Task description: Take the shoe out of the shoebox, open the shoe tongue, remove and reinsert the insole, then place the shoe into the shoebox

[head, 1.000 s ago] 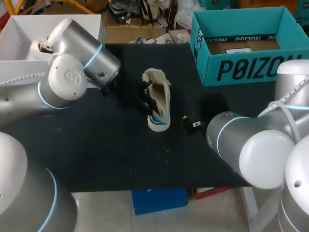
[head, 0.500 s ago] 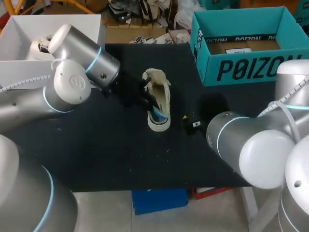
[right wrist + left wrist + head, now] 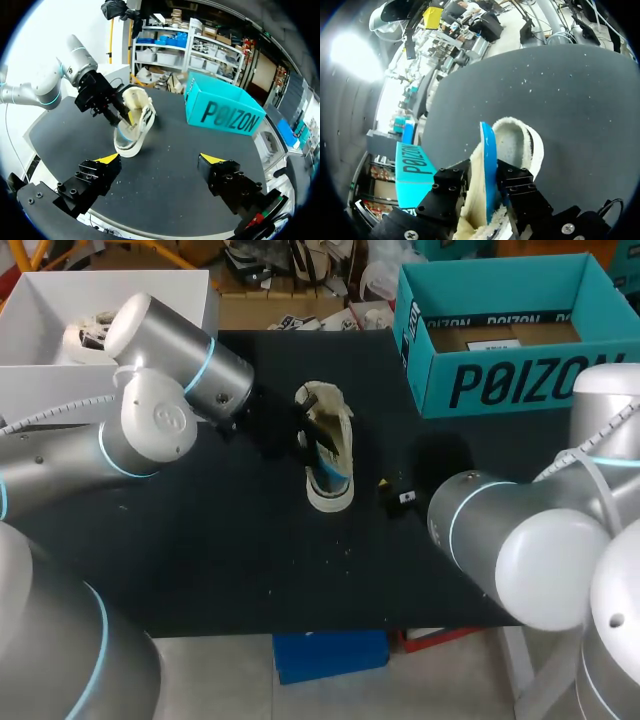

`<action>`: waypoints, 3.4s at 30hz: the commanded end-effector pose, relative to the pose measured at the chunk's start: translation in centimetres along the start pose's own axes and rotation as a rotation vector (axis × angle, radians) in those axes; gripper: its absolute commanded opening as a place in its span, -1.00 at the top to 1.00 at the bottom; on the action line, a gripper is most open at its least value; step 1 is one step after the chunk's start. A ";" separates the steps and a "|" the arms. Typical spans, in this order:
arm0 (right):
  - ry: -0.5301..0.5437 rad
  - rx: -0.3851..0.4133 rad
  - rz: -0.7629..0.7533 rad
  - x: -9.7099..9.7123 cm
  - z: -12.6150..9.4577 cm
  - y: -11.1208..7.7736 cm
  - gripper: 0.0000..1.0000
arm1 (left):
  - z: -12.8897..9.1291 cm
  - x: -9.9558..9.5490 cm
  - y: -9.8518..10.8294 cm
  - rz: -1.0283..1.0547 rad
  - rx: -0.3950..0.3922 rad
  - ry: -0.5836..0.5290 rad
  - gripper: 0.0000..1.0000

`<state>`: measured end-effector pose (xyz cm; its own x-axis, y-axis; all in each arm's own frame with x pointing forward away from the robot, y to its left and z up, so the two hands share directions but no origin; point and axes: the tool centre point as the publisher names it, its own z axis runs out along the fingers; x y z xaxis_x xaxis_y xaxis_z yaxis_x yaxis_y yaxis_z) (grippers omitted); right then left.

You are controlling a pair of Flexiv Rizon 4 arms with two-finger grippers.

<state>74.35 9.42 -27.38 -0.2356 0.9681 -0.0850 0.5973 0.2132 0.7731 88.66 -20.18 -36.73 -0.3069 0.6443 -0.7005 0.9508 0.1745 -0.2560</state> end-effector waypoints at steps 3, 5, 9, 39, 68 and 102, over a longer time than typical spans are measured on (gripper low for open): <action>-0.003 -0.002 0.002 0.2 0.0 -0.1 -1.00 | -2.7 0.6 -2.1 0.020 0.014 -0.018 -0.92; -0.003 -0.002 0.002 0.2 0.0 -0.1 -1.00 | -3.0 0.8 -2.5 0.022 0.019 -0.019 -0.39; -0.003 -0.002 0.002 0.2 0.0 -0.1 -1.00 | -2.5 1.3 -2.5 0.013 0.028 -0.001 0.36; -0.003 -0.002 0.002 0.2 0.0 -0.1 -1.00 | -1.2 1.9 -1.3 -0.001 0.022 0.048 -1.00; -0.003 -0.002 0.002 0.2 0.0 -0.1 -1.00 | 0.6 2.8 -0.1 0.066 -0.079 0.445 1.00; -0.003 -0.002 0.002 0.2 0.0 -0.1 -1.00 | -10.4 -3.1 3.0 -0.135 -0.084 -0.367 1.00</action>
<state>74.36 9.43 -27.38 -0.2355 0.9681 -0.0850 0.5973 0.2132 0.7731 93.27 -15.82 -28.96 -0.3582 0.6338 -0.6855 0.9289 0.1678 -0.3302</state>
